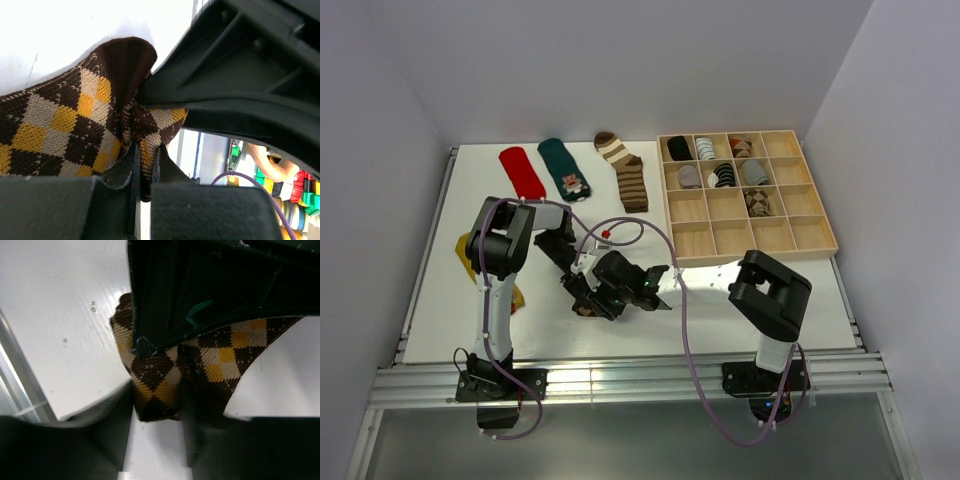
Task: Roll the socks
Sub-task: Roll the sock at the center of the board.
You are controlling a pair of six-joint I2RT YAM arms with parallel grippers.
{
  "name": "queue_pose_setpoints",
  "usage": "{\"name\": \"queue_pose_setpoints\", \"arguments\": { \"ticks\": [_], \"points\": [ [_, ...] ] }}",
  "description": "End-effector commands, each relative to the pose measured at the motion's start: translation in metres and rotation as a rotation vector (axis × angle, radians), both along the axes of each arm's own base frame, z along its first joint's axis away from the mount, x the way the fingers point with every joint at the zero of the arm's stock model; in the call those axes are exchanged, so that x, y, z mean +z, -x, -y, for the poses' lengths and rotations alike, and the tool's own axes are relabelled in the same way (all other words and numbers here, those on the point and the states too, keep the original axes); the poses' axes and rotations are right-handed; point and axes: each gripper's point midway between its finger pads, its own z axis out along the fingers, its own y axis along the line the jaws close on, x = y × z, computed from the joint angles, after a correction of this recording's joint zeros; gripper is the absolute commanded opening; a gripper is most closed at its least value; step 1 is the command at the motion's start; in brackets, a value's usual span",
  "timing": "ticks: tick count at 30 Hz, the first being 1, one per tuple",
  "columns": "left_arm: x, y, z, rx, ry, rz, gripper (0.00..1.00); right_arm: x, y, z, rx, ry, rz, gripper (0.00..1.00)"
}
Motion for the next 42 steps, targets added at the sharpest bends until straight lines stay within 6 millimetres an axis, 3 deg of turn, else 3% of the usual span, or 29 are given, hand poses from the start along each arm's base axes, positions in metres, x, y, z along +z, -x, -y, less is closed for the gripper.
{"name": "queue_pose_setpoints", "arguments": {
  "ticks": [1,4,6,12,17,23,28,35,42],
  "points": [
    [-0.014,-0.011,-0.001,-0.04,-0.011,0.09,0.0,0.008,-0.01,-0.02,-0.044,-0.048,0.02,0.35],
    [-0.014,-0.019,0.001,-0.01,-0.047,0.13,0.08,-0.003,-0.008,-0.017,-0.056,-0.015,-0.007,0.06],
    [-0.008,-0.03,0.006,0.011,-0.047,0.176,0.16,-0.009,-0.005,-0.011,-0.069,0.004,-0.025,0.0],
    [0.035,-0.043,0.018,0.023,0.048,0.208,0.29,-0.02,0.001,0.008,-0.095,0.048,-0.048,0.0],
    [0.049,-0.054,0.019,0.039,0.058,0.254,0.31,-0.024,0.002,0.015,-0.107,0.068,-0.063,0.0],
    [0.039,-0.088,0.013,0.148,-0.022,0.3,0.29,-0.029,0.003,0.019,-0.117,0.086,-0.094,0.0],
    [0.009,-0.141,0.006,0.312,-0.193,0.481,0.25,-0.029,-0.001,0.024,-0.13,0.121,-0.144,0.0],
    [-0.036,-0.162,-0.007,0.359,-0.371,0.466,0.17,-0.026,0.0,0.026,-0.1,0.137,-0.201,0.0],
    [-0.036,-0.172,0.007,0.353,-0.381,0.504,0.16,-0.015,0.016,0.02,0.054,0.146,-0.369,0.0]
  ]
}}
